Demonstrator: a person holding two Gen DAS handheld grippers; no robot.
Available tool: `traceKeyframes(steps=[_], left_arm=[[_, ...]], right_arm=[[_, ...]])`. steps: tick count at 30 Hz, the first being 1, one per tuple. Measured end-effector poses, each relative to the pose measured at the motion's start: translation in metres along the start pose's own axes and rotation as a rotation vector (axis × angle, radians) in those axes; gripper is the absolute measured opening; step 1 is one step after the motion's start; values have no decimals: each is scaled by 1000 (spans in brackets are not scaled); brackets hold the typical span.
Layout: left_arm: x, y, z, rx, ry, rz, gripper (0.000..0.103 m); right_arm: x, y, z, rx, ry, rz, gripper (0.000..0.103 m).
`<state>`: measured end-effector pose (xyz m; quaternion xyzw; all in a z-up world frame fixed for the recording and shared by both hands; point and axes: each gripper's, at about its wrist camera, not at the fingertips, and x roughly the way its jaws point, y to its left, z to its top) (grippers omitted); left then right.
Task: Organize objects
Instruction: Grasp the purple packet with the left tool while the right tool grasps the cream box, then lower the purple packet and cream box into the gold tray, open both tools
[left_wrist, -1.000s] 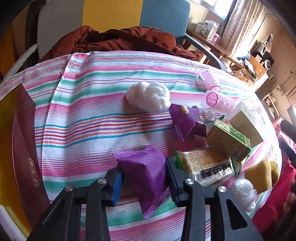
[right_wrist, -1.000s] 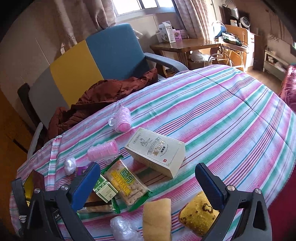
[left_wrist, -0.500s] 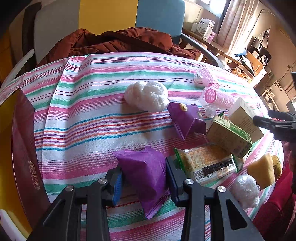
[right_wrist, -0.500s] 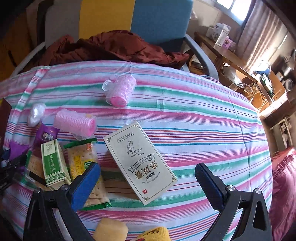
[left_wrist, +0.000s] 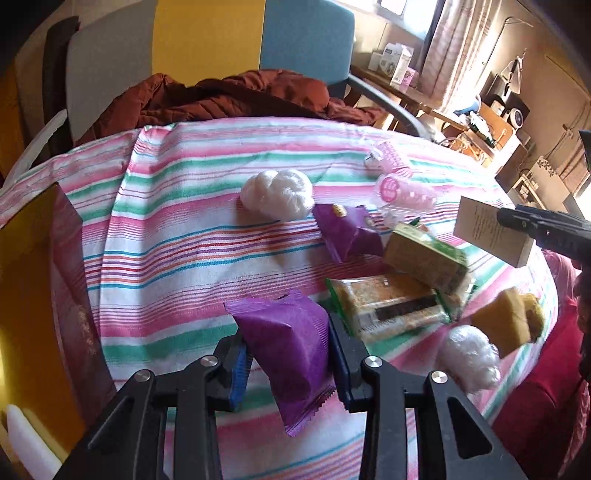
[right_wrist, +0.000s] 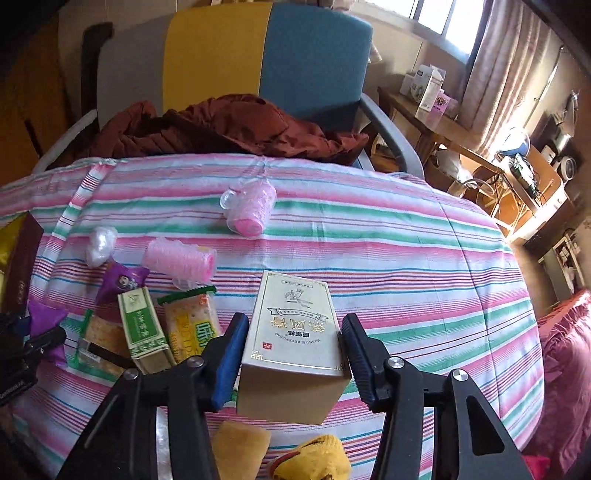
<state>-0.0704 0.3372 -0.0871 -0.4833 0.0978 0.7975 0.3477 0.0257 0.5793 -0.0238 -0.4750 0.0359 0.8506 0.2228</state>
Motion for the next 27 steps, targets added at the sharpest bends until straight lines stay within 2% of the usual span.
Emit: traceKeyframes(steps=[7, 13, 20, 27], left_arm=[[-56, 12, -14, -20, -77, -24, 37], [-111, 53, -34, -101, -161, 3, 37], [-160, 119, -67, -216, -231, 102, 37], [-191, 197, -118, -387, -249, 242, 38]], right_arm=[[-46, 24, 3, -12, -96, 26, 52], [-87, 59, 1, -18, -175, 132, 52], [-116, 151, 2, -109, -215, 341, 52], [-116, 254, -9, -196, -182, 515, 52]])
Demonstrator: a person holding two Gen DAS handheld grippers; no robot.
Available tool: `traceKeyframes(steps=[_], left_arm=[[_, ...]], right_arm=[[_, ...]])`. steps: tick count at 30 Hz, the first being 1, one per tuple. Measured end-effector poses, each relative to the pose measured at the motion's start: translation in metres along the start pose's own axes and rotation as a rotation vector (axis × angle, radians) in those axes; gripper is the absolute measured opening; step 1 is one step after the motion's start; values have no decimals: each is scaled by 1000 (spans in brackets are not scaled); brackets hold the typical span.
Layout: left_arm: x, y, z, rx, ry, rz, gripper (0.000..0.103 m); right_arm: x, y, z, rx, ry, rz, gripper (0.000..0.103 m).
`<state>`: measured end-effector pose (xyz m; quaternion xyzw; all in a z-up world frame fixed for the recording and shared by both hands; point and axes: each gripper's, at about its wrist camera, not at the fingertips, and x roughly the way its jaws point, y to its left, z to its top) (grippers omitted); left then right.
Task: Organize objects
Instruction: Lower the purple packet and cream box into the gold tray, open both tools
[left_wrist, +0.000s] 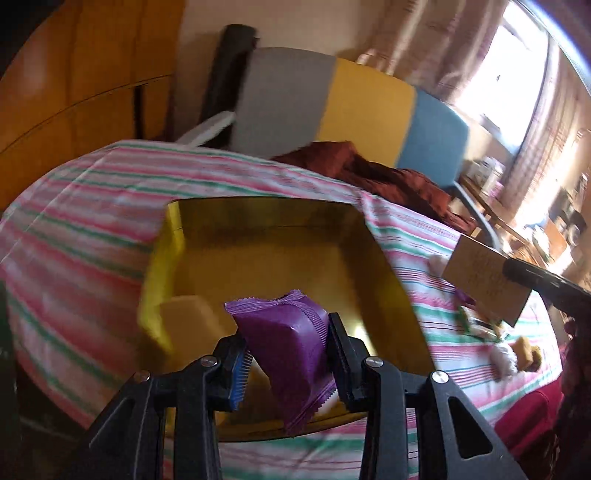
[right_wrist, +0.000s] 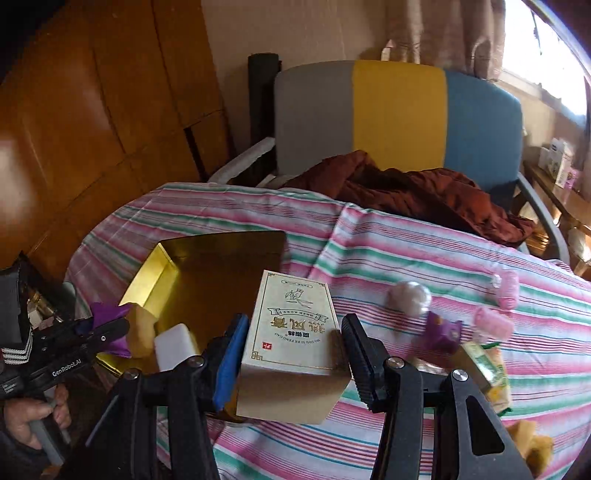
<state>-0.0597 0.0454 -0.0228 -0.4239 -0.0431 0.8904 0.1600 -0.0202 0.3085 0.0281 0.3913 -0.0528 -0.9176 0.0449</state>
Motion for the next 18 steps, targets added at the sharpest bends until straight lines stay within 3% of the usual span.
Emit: traceKeyframes(steps=[5, 9, 13, 18], left_arm=[[7, 47, -17, -97, 39, 75, 44], [13, 62, -31, -153, 79, 92, 58], [4, 66, -39, -146, 52, 108, 59], [-10, 58, -37, -129, 7, 115, 59]], right_arm=[[39, 45, -7, -40, 49, 66, 53], [66, 63, -21, -64, 115, 76, 54], [72, 65, -36, -70, 150, 97, 54], [63, 60, -41, -56, 129, 78, 68]])
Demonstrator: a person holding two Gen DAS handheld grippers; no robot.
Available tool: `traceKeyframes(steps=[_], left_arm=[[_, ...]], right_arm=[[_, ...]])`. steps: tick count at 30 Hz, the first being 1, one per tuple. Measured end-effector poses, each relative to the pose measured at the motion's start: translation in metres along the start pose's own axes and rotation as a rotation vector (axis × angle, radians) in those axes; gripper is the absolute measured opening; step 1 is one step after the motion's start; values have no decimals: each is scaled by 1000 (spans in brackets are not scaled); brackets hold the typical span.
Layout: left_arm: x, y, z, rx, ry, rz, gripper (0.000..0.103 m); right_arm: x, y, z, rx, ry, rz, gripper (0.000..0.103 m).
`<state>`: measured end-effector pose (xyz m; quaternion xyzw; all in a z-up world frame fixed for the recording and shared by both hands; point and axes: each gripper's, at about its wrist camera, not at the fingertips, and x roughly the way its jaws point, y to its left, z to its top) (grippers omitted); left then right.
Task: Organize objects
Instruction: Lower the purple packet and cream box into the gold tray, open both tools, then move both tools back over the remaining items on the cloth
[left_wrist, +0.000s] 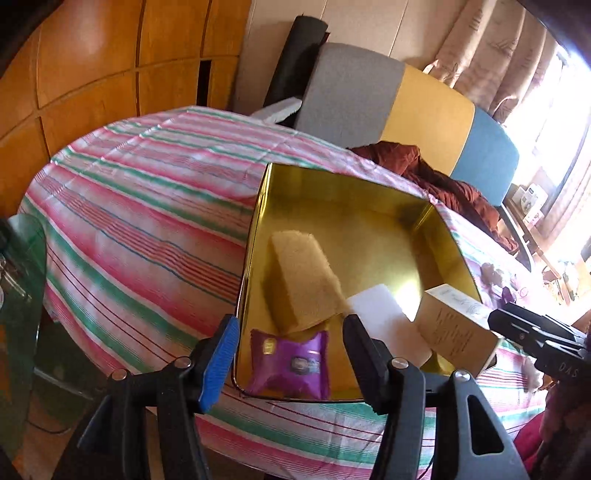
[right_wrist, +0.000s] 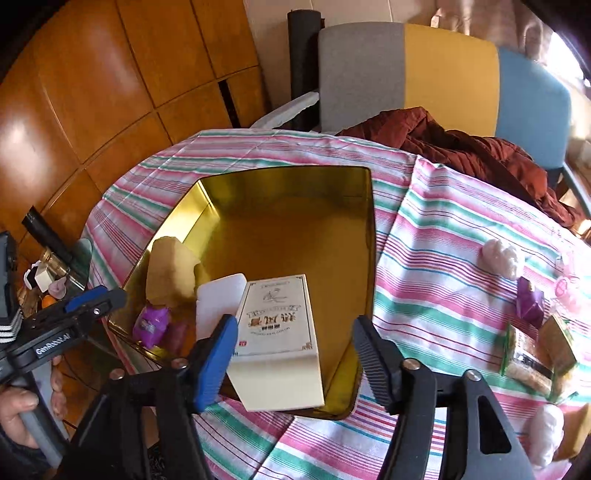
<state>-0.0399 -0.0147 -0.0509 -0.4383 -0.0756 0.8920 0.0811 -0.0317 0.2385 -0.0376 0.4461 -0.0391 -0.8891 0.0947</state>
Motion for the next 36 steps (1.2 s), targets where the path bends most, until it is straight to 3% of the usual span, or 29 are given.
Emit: traceKeyframes(steps=[4, 9, 11, 13, 16, 23, 36], left_arm=[[-2, -9, 4, 18, -7, 2, 59], [-5, -17, 5, 36, -9, -3, 59], [-7, -19, 6, 41, -11, -3, 59], [-9, -23, 6, 50, -16, -2, 59], [-14, -30, 7, 69, -32, 8, 59], [-28, -47, 9, 122, -87, 37, 59], [-31, -83, 5, 235, -87, 5, 59]], right_arm=[[2, 8, -1, -89, -18, -68, 70], [17, 5, -6, -115, 20, -164, 71], [14, 1, -8, -88, 17, -117, 73], [10, -1, -10, -75, 5, -110, 80], [2, -3, -11, -50, -16, -95, 84], [-15, 4, -15, -29, -81, -115, 100], [-34, -16, -17, 26, -119, -157, 103]])
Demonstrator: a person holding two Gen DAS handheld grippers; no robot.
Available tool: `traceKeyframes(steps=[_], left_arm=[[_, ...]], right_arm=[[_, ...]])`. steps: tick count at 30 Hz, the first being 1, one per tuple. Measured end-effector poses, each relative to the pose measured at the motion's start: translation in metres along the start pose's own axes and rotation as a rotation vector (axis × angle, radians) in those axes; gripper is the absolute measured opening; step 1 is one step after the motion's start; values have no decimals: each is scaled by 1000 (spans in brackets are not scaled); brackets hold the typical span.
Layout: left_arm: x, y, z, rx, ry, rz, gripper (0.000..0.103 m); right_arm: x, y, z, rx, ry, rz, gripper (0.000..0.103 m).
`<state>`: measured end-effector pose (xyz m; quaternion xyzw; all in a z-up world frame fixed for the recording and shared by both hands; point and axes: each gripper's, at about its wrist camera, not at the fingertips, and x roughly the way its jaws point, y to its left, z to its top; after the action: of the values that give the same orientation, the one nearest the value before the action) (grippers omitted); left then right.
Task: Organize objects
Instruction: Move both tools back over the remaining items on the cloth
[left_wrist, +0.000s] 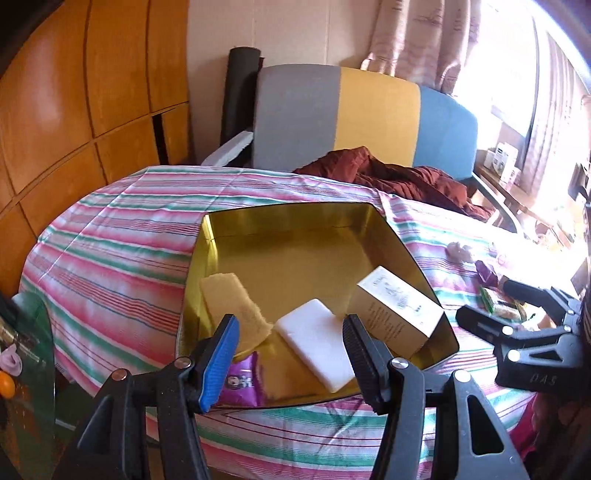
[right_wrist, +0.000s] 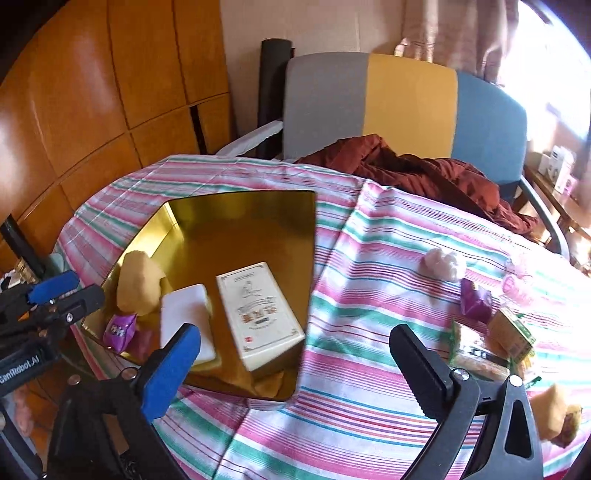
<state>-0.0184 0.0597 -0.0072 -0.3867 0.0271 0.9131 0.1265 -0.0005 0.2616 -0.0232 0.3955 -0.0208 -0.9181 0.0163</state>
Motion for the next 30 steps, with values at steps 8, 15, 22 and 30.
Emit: traceKeyframes(steps=[8, 15, 22, 30], left_arm=[[7, -28, 3, 74, 18, -48, 59], [15, -62, 11, 145, 32, -136, 59], [27, -110, 22, 228, 56, -206, 59], [49, -165, 36, 316, 108, -296, 59]], right_arm=[[-9, -52, -3, 87, -2, -95, 103], [-22, -130, -15, 250, 36, -198, 103], [-42, -202, -28, 355, 50, -300, 103], [-42, -267, -24, 419, 74, -370, 103]])
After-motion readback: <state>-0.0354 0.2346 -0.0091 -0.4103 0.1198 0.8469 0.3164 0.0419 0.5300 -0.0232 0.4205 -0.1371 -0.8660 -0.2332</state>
